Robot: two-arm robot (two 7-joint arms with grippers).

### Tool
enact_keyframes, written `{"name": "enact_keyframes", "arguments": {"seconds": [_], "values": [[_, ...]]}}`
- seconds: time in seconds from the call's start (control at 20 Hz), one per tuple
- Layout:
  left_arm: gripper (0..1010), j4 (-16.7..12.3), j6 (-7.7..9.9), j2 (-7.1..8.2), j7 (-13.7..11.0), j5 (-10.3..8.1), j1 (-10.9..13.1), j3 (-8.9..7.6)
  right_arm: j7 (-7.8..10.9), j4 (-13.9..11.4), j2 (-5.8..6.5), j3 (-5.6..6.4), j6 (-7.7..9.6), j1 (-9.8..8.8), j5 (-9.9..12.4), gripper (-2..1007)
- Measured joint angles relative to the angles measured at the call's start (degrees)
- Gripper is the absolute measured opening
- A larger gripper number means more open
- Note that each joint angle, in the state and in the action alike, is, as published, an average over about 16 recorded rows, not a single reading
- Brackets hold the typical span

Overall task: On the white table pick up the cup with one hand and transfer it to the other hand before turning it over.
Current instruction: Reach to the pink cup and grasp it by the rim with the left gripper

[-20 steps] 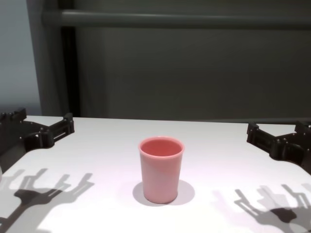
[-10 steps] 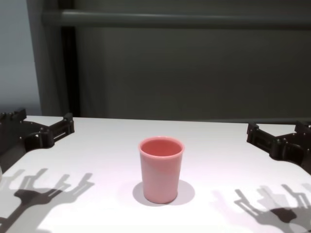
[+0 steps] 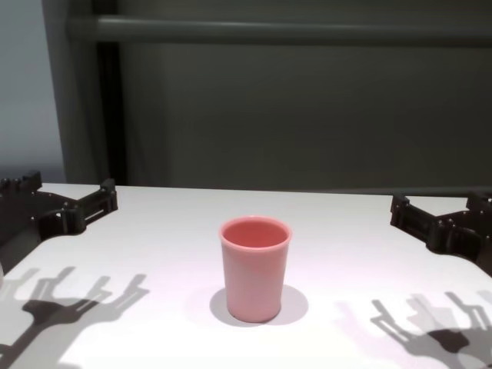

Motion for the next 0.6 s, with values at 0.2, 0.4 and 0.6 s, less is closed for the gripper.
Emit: {"name": "enact_keyframes", "arguments": {"seconds": [0.2,0.4,0.6], "values": [[1001,0.00,0.00,0.00,0.00,0.00,0.00,0.00,0.00,0.00,0.00,0.00,0.00,0.00,0.00,1002],[1001,0.00,0.00,0.00,0.00,0.00,0.00,0.00,0.00,0.00,0.00,0.00,0.00,0.00,0.00,1003],[1001,0.00,0.00,0.00,0.00,0.00,0.00,0.00,0.00,0.00,0.00,0.00,0.00,0.00,0.00,1002]]}}
